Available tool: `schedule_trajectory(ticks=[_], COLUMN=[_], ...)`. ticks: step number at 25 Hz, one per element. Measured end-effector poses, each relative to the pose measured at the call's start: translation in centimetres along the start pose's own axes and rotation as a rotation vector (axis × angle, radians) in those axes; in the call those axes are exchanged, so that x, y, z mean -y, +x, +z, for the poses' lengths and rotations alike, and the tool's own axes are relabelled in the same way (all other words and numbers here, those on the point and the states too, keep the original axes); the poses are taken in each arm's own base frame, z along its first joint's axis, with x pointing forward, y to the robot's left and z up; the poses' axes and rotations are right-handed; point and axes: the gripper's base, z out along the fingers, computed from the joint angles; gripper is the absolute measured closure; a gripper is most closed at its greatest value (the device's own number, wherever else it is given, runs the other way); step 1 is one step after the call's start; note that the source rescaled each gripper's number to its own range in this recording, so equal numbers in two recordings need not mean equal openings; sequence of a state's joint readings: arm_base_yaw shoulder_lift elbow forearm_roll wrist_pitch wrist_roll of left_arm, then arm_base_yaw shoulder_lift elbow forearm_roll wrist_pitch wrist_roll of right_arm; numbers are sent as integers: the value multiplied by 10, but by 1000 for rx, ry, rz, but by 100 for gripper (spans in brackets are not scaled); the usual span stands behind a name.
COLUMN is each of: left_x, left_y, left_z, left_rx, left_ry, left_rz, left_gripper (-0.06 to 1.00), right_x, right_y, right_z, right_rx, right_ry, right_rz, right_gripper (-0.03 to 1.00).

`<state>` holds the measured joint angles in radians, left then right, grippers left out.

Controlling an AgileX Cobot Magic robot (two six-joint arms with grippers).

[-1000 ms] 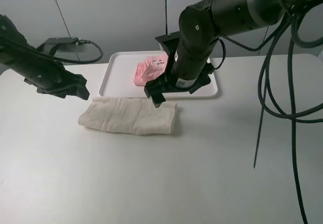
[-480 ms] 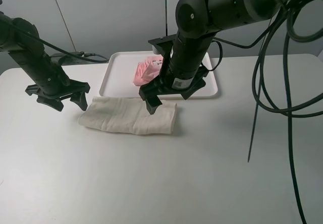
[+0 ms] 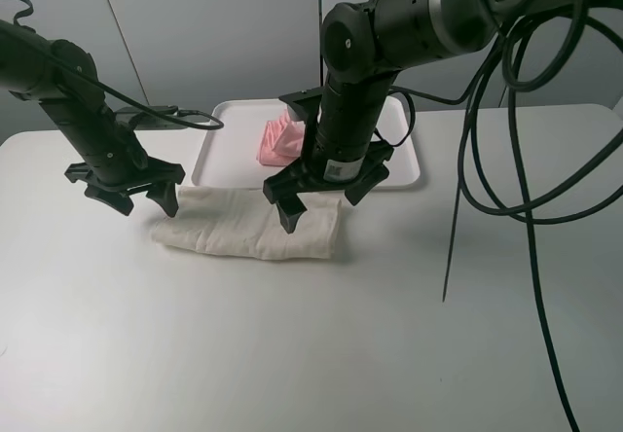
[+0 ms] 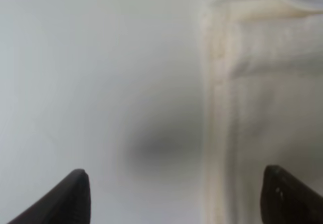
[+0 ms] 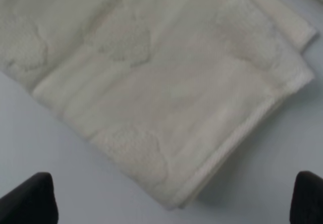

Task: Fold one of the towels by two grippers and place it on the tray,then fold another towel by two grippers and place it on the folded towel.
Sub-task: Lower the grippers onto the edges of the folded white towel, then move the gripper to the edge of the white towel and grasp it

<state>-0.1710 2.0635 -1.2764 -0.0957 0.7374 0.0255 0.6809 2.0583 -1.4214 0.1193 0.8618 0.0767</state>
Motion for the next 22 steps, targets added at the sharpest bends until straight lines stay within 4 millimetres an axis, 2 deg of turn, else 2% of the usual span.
schedule_trajectory(ticks=[4,7,13,22], left_x=[10,9,9,8], left_y=[-4,-4,-5,-17], left_z=[12,20,19,6], left_rx=[-69,-118,-120,-110], left_ry=[-4,-10,-18,-40], left_rz=[34,24,23,48], left_gripper=[6,6,6,6], right_x=[0,1,1,3], right_y=[0,1,1,1], right_z=[3,5,5,5], right_rx=[-10,-16,-16,-15], right_ry=[1,4,4,18], right_rz=[-3,-6,-25,-46], right_gripper=[-3,-3,-3,-3])
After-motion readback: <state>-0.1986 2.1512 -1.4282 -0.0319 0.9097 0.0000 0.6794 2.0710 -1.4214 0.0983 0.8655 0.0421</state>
